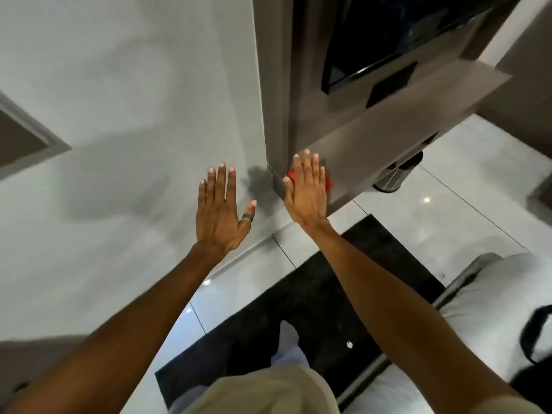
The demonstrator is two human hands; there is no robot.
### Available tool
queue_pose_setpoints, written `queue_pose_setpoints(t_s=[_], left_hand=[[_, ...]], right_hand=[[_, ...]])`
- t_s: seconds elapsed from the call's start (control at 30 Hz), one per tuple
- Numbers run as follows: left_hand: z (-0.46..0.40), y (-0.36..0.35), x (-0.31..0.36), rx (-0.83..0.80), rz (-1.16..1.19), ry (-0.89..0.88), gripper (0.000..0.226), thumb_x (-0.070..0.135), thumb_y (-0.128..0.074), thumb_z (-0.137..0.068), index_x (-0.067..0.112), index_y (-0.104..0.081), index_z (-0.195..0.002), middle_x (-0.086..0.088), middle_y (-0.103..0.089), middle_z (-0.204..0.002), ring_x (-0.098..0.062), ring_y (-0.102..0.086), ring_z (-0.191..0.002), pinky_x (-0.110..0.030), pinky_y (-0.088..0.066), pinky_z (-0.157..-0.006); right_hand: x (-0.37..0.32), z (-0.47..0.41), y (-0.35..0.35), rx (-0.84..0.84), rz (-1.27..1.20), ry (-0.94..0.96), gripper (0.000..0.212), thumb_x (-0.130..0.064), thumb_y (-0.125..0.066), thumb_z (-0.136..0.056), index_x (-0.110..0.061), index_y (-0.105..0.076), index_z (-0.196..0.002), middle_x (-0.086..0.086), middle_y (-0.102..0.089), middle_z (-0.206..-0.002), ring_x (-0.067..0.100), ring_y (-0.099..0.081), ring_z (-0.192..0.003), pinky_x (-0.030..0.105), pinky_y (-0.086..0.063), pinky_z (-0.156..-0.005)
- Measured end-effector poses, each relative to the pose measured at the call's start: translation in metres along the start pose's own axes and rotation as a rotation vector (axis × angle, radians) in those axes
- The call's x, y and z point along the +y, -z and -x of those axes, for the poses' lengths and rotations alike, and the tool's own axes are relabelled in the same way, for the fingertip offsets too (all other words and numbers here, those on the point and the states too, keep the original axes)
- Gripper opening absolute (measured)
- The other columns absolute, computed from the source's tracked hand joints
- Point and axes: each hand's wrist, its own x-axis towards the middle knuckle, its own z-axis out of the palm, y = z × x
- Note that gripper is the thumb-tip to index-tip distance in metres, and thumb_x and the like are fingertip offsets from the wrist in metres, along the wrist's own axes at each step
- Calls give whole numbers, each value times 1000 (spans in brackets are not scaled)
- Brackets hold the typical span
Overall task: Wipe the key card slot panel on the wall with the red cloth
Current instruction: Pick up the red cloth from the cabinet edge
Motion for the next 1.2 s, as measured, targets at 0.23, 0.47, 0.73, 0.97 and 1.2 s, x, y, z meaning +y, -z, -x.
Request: queue_pose_setpoints(t_s=[0.23,0.47,0.73,0.97,1.2], left_hand=[[1,-58,18,-236,-54,11,89,72,-12,-98,13,-7,-165,-11,-1,-172,-28,10,-158,-42,1,-129],[3,-72,2,-339,-97,40,86,70,-5,-97,17,0,-164,-9,5,-172,-25,17,-157,-38,8,-128],[15,-68,-17,-306,-88,-8,84,66,-8,-100,11,-10,-164,-13,-6,-172,-29,7,-158,-42,-1,-129],[43,-9,-69,-99,-50,-52,77,58,-25,-105,11,-15,-164,-14,-6,-172,-32,3,-160,-47,-10,-130],[79,114,-176,257,-91,-4,72,45,-45,-105,10,-21,-163,-16,-8,-172,-32,3,-160,-48,-6,-131]], right_hand=[[87,-35,-51,-302,63,-63,67,-49,-27,-110,-13,-10,-163,13,-5,-173,31,3,-161,49,2,-132],[113,-63,-94,-394,178,-47,86,-69,-29,-102,-13,-8,-163,16,-4,-173,39,2,-160,59,0,-130],[85,-5,-95,-376,130,-139,102,-28,-87,-79,-17,-23,-158,13,-27,-167,39,-17,-158,63,-19,-128],[-23,44,-71,-215,-687,-622,69,3,-64,-92,-24,-44,-153,6,-60,-137,24,-61,-118,46,-54,-106],[-239,71,-45,-175,-1398,-713,58,3,-67,-94,-18,-53,-147,7,-66,-137,26,-63,-126,50,-46,-117]])
